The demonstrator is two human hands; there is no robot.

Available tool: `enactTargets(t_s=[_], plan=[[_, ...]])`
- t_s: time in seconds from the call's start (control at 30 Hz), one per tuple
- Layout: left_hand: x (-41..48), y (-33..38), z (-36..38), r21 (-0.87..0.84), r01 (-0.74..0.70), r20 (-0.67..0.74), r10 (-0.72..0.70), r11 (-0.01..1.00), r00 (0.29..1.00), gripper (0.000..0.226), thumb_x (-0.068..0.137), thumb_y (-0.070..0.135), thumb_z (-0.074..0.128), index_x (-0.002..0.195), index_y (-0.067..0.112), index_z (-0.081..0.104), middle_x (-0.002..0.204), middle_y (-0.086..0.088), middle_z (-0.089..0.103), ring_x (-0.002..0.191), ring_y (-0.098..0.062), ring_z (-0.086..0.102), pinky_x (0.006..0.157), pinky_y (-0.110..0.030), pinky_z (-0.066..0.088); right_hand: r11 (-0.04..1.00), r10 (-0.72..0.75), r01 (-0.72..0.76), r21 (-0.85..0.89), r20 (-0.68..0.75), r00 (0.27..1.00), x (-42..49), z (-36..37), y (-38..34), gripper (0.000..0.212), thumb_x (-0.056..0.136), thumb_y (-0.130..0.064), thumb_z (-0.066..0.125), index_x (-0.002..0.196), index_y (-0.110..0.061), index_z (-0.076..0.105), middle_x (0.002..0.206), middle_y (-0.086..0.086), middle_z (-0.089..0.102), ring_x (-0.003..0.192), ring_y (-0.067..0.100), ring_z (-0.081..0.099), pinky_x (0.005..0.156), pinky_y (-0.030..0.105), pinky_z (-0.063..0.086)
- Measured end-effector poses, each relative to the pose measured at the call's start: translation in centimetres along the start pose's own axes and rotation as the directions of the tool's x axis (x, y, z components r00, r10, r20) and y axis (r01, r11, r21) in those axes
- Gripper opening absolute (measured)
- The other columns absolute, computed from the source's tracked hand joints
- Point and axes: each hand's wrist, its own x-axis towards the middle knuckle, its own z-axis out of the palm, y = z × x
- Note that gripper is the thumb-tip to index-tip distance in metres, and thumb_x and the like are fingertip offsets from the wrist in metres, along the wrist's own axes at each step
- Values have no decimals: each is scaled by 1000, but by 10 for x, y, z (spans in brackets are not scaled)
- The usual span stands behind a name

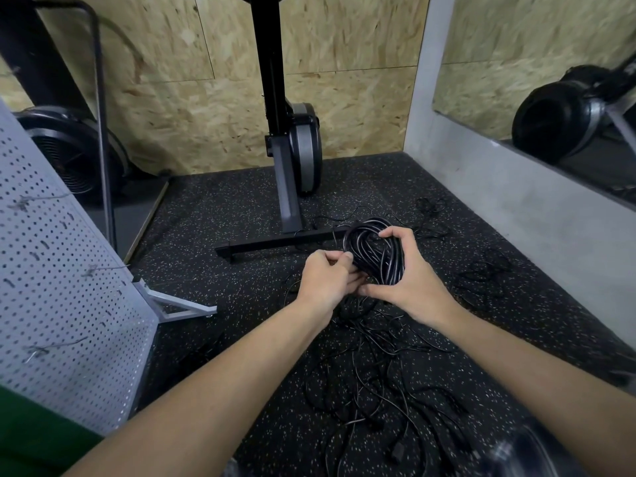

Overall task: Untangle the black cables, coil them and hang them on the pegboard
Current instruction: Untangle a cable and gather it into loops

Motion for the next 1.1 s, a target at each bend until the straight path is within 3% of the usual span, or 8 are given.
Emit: enactTargets(t_s=[0.2,0.37,0.53,0.63,0.73,0.83,0.97,1.1], plan=[[4,-2,-12,240,-101,11,101,966,995,14,99,17,66,96,3,67,89,-11,80,85,-25,79,88,-51,62,998,26,-26,-57,-3,1000,1,-2,4,73,84,-2,72,128,-48,37,102,-1,73,79,20,74,76,48,61],[4,-5,-24,424,-198,223,110,884,969,16,105,33,56,109,19,64,106,8,79,106,-8,71,101,-35,49,996,-7,11,86,-51,999,7,-5,3,68,86,5,72,129,-36,40,108,-1,70,81,19,74,84,39,61],[13,-33,-44,771,-415,530,-125,483,839,31,97,9,60,119,28,72,122,12,72,115,-9,66,108,-32,49,970,28,-19,243,-32,999,6,-9,1,67,89,11,69,131,-32,40,114,14,66,82,32,76,82,45,64],[18,-40,-45,798,-465,527,-67,384,847,23,102,16,62,120,24,74,119,7,75,105,-14,70,97,-33,55,959,38,-18,282,-66,997,7,-11,2,73,88,13,69,134,-36,40,122,13,64,90,34,76,83,47,64],[22,-40,-50,818,-456,483,12,350,876,24,104,24,63,125,19,72,120,3,75,107,-15,68,99,-37,54,971,22,10,240,-132,991,9,-12,5,102,82,14,75,150,-47,32,146,-12,47,111,11,68,84,29,62],[25,-35,-56,804,-477,492,52,356,869,19,101,27,68,117,20,76,110,4,76,98,-12,68,93,-38,55,986,100,-80,149,-133,986,11,-15,9,120,85,10,75,159,-56,8,160,-22,19,92,-1,72,88,31,60],[16,-18,-50,732,-574,530,224,366,818,18,93,37,74,109,27,77,100,12,74,94,-5,66,91,-37,55,983,170,-179,-44,-162,972,14,-22,19,111,89,-1,75,154,-62,9,150,-5,50,79,15,77,86,49,62],[4,0,-36,613,-694,518,470,378,714,17,91,34,77,101,21,74,94,15,68,92,-2,61,86,-27,51,983,140,-149,-107,-92,986,12,-26,20,109,89,-4,76,149,-69,12,146,-10,53,97,27,74,87,57,60]])
